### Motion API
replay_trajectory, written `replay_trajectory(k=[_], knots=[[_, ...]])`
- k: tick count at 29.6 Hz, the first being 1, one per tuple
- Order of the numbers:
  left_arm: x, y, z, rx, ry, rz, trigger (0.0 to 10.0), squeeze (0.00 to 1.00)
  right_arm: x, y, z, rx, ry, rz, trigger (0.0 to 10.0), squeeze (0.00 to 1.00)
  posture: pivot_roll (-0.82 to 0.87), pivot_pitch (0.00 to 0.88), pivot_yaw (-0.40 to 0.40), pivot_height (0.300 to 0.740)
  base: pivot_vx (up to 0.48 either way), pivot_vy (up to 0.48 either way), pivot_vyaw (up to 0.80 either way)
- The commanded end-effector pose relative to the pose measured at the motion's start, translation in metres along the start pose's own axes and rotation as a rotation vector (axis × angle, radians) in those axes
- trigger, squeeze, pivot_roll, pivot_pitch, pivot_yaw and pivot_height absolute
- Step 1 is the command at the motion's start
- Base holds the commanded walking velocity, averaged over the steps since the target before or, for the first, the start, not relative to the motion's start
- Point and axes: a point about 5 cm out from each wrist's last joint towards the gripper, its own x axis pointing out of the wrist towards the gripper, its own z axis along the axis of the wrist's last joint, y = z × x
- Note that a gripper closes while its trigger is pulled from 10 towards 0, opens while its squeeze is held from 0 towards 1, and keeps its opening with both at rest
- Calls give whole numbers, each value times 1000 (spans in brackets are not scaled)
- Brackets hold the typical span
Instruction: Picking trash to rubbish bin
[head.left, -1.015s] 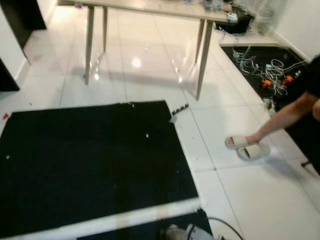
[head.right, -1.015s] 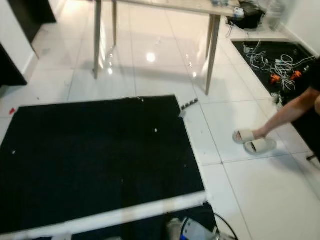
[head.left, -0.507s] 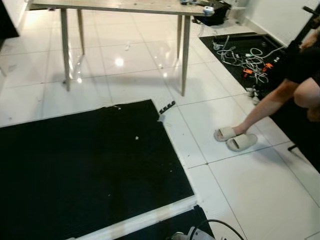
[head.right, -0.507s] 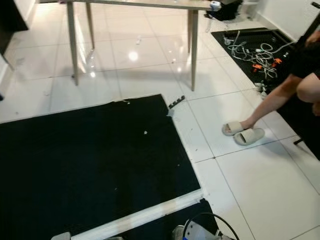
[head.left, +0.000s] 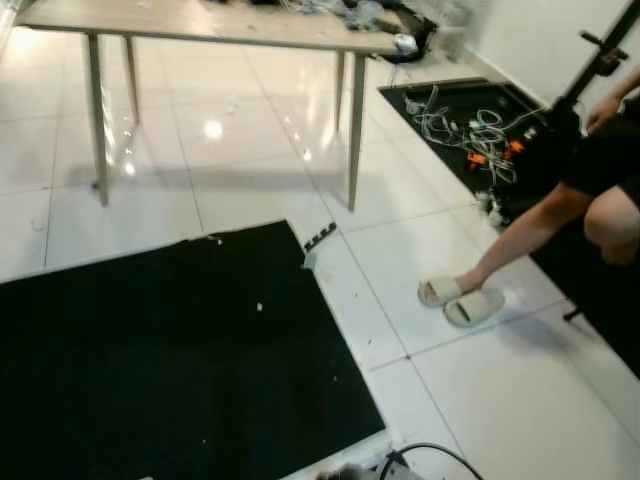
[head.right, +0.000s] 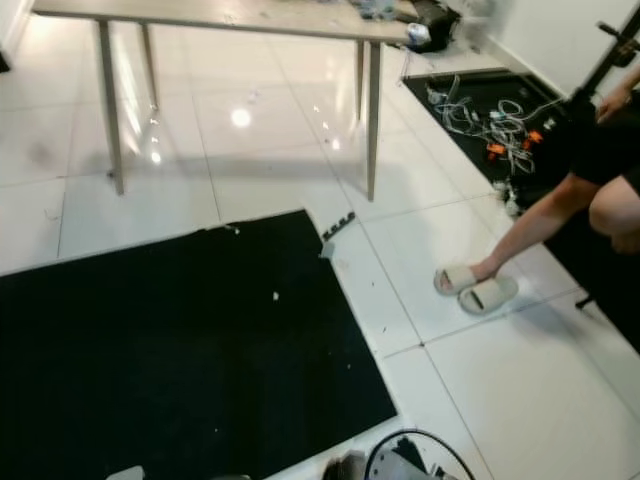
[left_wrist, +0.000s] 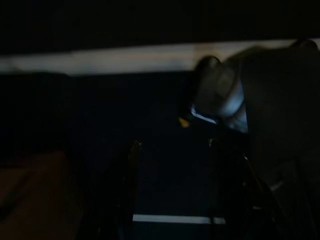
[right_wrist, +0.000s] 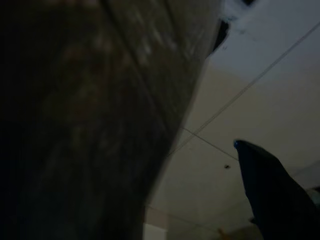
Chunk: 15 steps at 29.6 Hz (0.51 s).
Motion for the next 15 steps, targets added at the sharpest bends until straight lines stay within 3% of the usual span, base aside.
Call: replay_trajectory(k=[1,13,15], knots=[[2,-38,2,18,-7,-129,10000,0,2,8,1,12,-9,25,10000,0,75,139,-59,740,480,0,0],[2,-38,1,21,-5,-135,10000,0,2,5,-1,-4,13,-26,10000,0,75,135,-58,740,480,0,0],[2,-38,1,19,-6,-138,10000,0,1,2,-4,49,25,-80,10000,0,74,142,-55,740,480,0,0]])
